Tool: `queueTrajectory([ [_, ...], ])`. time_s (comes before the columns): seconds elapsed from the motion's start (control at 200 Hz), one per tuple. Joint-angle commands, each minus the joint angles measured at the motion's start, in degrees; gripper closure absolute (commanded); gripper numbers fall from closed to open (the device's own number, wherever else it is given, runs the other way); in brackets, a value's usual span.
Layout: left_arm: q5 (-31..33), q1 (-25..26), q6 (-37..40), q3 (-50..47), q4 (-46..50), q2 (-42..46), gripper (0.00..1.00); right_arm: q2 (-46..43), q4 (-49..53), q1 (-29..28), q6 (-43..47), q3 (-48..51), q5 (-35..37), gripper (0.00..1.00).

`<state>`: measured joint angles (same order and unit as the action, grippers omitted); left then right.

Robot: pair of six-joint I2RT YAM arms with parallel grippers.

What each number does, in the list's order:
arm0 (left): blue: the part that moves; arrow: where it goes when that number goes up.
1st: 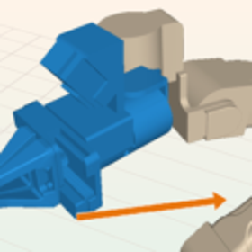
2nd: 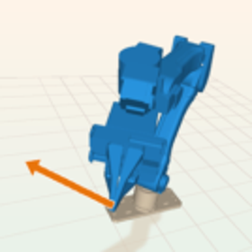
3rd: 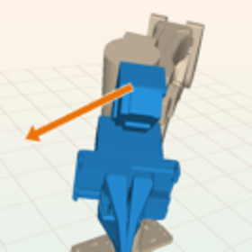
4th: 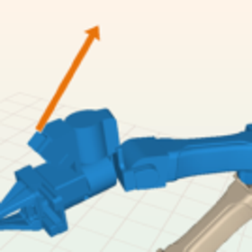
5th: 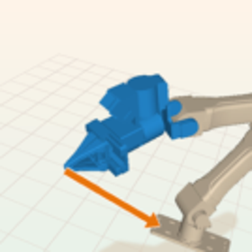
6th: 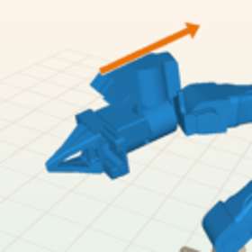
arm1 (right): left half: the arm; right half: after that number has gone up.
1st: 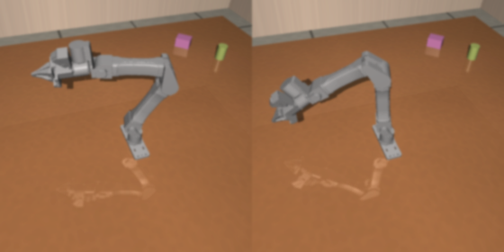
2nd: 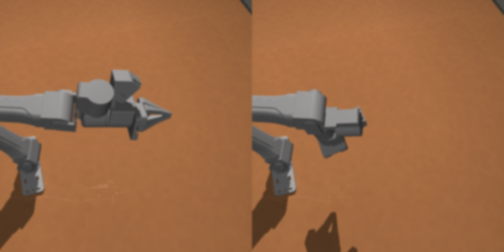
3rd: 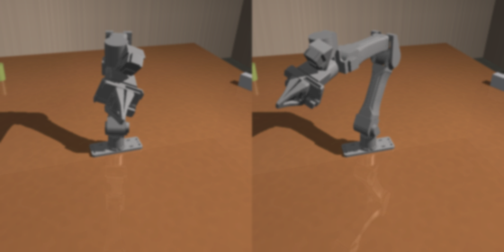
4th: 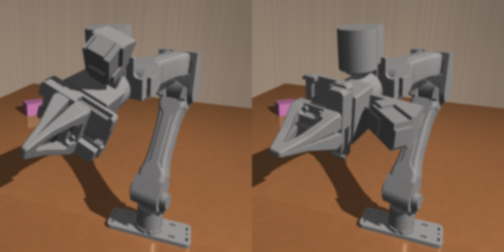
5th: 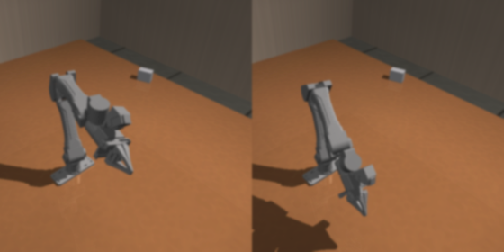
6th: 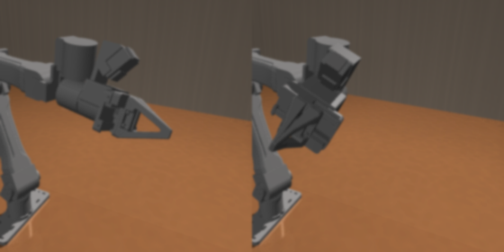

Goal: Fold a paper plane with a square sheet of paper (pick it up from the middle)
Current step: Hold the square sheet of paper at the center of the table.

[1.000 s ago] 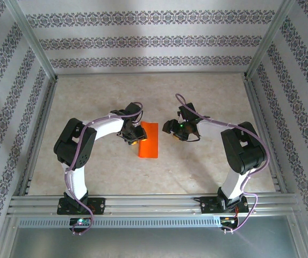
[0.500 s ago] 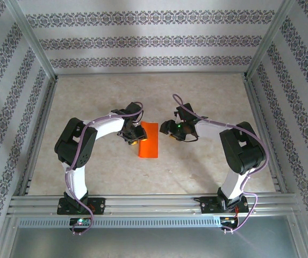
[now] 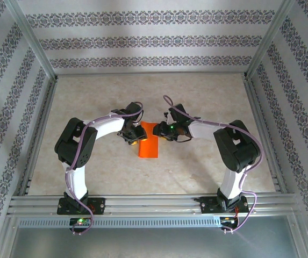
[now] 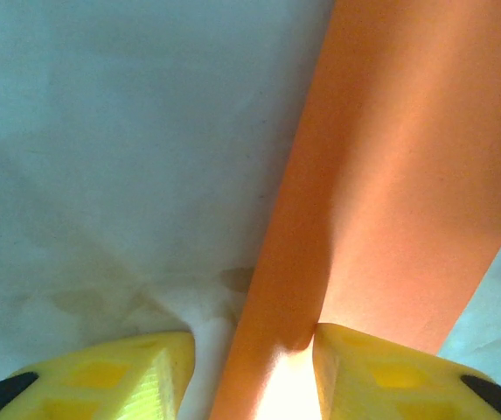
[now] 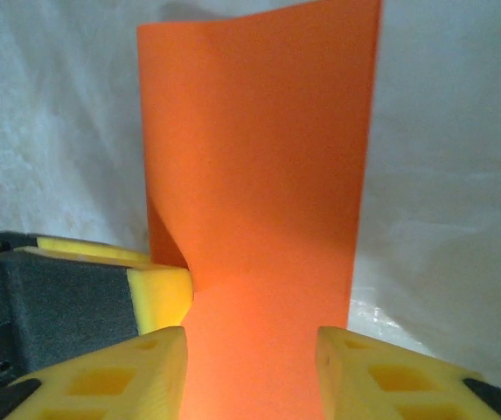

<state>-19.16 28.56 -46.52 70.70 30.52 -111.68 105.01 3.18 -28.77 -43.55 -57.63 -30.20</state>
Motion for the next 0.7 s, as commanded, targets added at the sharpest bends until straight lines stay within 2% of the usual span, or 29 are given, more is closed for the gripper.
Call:
queueTrajectory([
  [0.0,0.5,3.1,-0.5,-3.5,-1.3,-8.9,0.56,2.2,-1.1,-0.5,-0.6,-1.7,-2.3,0.63],
  [0.23,0.3,3.1,-0.9,-3.5,-1.2,-9.2,0.56,3.6,-1.2,-1.1,-0.4,-2.7,-3.5,0.69],
  [0.695,0.3,3.1,-0.9,-3.5,-0.8,-9.6,0.56,6.1,0.3,-1.4,0.3,-3.1,-3.1,0.71],
])
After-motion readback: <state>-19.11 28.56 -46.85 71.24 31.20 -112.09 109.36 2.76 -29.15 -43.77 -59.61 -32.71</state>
